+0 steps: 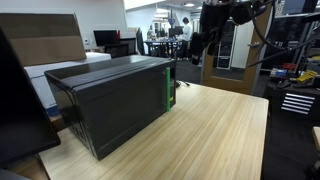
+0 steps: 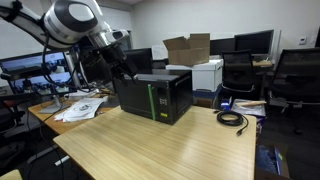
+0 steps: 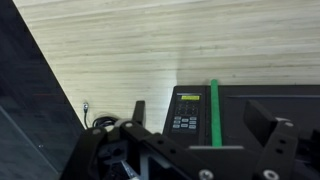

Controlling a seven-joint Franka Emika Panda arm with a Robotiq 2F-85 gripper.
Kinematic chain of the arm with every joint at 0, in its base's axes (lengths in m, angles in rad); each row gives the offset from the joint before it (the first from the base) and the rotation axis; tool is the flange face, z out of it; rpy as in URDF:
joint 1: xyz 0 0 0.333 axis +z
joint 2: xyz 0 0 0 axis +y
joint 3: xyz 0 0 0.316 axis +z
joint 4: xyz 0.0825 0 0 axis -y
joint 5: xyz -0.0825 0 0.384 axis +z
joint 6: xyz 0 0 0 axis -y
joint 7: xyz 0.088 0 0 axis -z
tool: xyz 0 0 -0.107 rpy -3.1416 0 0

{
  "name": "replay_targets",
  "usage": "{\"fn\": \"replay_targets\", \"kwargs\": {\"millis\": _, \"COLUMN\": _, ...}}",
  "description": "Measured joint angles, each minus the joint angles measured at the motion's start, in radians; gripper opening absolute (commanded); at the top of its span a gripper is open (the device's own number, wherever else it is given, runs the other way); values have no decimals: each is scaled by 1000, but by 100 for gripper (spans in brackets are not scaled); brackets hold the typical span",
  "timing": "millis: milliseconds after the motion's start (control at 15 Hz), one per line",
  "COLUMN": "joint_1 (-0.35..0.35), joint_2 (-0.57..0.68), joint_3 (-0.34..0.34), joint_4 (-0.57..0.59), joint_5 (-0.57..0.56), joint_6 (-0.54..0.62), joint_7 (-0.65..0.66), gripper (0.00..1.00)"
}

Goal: Open the microwave door

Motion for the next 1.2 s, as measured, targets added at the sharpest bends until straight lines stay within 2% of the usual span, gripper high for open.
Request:
{"fn": "replay_targets", "kwargs": {"millis": 267, "joint_1": 8, "joint_2": 116, "joint_3": 4, "joint_4": 4, "joint_5": -1, "joint_6": 119, "joint_7": 3, "gripper": 100}}
{"fn": "replay_targets", "kwargs": {"millis": 533, "joint_1": 18, "joint_2": 162, "joint_3": 3, "joint_4": 22, "joint_5": -8, "joint_6": 181, "joint_7": 2, "gripper": 100}}
{"fn": "replay_targets", "kwargs": {"millis": 1200, "joint_1": 20, "joint_2": 172, "joint_3": 1, "joint_4": 30, "joint_5": -8, "joint_6": 187, "joint_7": 0, "gripper": 100}}
